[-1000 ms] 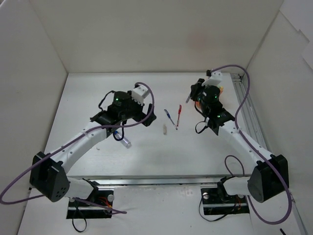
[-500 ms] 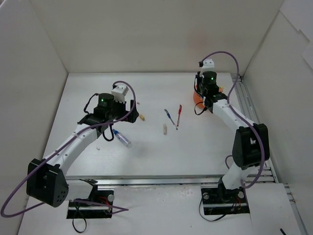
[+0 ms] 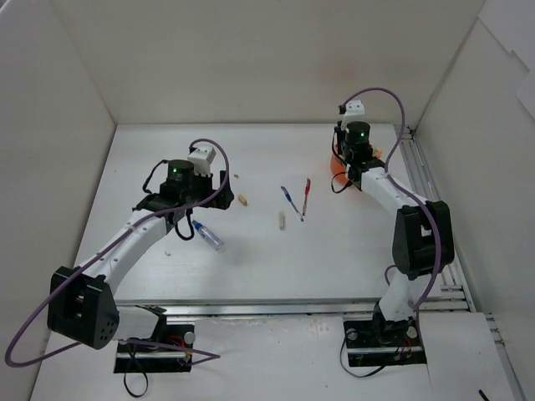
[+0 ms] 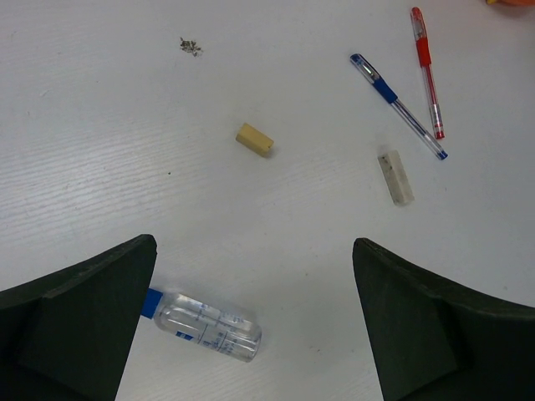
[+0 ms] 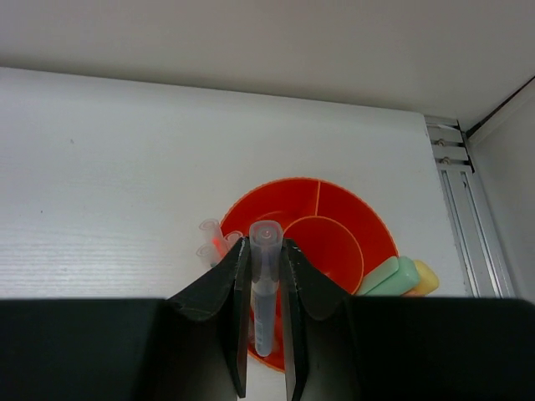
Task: Sort the stationery into containers
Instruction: Place the pen in the storage box.
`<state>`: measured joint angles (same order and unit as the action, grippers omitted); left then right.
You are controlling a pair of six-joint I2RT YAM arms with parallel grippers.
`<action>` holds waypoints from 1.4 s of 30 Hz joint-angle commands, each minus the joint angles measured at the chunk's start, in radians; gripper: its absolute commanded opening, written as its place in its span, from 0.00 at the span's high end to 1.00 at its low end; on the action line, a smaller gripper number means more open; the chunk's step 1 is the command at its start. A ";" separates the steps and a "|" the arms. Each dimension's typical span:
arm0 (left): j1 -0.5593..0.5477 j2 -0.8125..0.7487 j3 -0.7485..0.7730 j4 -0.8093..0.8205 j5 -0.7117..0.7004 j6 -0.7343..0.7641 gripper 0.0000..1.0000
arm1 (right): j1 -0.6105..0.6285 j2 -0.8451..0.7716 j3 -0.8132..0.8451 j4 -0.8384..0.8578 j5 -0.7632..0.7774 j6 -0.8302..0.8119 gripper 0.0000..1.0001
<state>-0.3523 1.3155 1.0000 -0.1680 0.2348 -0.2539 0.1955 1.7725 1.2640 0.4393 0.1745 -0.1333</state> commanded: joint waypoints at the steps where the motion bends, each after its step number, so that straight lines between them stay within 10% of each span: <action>1: 0.003 -0.012 0.031 0.041 0.008 -0.016 0.00 | -0.014 -0.056 0.023 0.125 -0.010 -0.012 1.00; 21: 0.003 0.013 0.026 0.051 -0.011 -0.018 0.00 | -0.071 0.078 -0.009 0.174 -0.233 0.026 1.00; 42: 0.003 -0.090 -0.061 0.108 0.057 -0.034 0.00 | 0.010 -0.424 -0.290 0.115 -0.202 0.095 0.02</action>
<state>-0.3523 1.2842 0.9348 -0.1356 0.2630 -0.2703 0.1719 1.4063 0.9730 0.5392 -0.0261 -0.0654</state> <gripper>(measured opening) 0.996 0.969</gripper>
